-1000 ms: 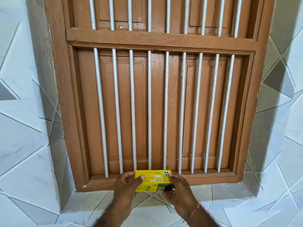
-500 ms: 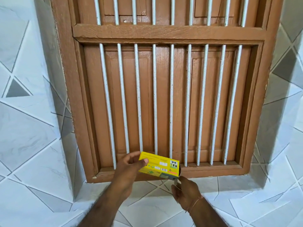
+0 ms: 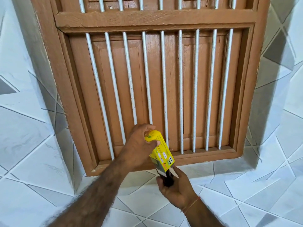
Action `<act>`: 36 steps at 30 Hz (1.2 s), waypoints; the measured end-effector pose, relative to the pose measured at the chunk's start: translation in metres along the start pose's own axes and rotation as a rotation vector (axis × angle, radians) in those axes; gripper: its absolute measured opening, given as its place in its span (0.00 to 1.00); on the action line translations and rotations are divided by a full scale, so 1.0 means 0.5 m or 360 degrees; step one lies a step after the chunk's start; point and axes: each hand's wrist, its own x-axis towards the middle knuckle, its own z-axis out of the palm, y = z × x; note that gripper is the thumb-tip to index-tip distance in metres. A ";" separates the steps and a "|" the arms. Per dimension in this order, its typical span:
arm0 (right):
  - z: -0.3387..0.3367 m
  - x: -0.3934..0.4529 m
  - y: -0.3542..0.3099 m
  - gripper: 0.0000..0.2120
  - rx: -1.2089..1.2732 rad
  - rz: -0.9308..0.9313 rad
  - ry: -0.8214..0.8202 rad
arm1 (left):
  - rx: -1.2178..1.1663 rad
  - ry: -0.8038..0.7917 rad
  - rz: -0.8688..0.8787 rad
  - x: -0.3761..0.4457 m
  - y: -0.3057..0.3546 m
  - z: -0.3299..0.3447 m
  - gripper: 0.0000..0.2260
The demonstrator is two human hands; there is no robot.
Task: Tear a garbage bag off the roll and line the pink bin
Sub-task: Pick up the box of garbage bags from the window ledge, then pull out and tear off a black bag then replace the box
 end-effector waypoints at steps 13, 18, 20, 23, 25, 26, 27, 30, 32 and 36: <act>-0.033 -0.034 -0.099 0.03 -0.0543 -0.0625 0.0347 | -0.0764 0.0694 -0.1320 -0.115 -0.393 -0.009 0.10; -0.011 -0.033 -0.090 0.05 -0.0897 -0.0754 0.0252 | -0.0202 0.0664 -0.1204 -0.111 -0.346 0.018 0.06; -0.007 -0.032 -0.089 0.05 -0.0956 -0.0810 0.0241 | -0.0076 0.0581 -0.1154 -0.108 -0.333 0.020 0.03; -0.006 -0.028 -0.090 0.03 -0.1024 -0.0860 0.0280 | -0.0014 0.0542 -0.1111 -0.103 -0.332 0.030 0.06; -0.003 -0.024 -0.087 0.02 -0.1062 -0.0871 0.0289 | 0.0018 0.0511 -0.1023 -0.099 -0.329 0.039 0.06; -0.001 -0.022 -0.085 0.02 -0.1079 -0.0873 0.0289 | 0.0034 0.0491 -0.0990 -0.097 -0.330 0.044 0.05; 0.002 -0.020 -0.083 0.02 -0.1086 -0.0874 0.0288 | 0.0064 0.0475 -0.0965 -0.094 -0.330 0.047 0.05; 0.010 -0.016 -0.079 0.04 -0.1066 -0.0869 0.0276 | 0.0114 0.0462 -0.0955 -0.093 -0.326 0.054 0.08; 0.011 -0.016 -0.077 0.03 -0.1054 -0.0854 0.0269 | 0.0136 0.0459 -0.0963 -0.095 -0.323 0.058 0.09; 0.009 -0.020 -0.075 0.03 -0.1076 -0.0847 0.0279 | 0.0193 0.0413 -0.0942 -0.099 -0.322 0.057 0.08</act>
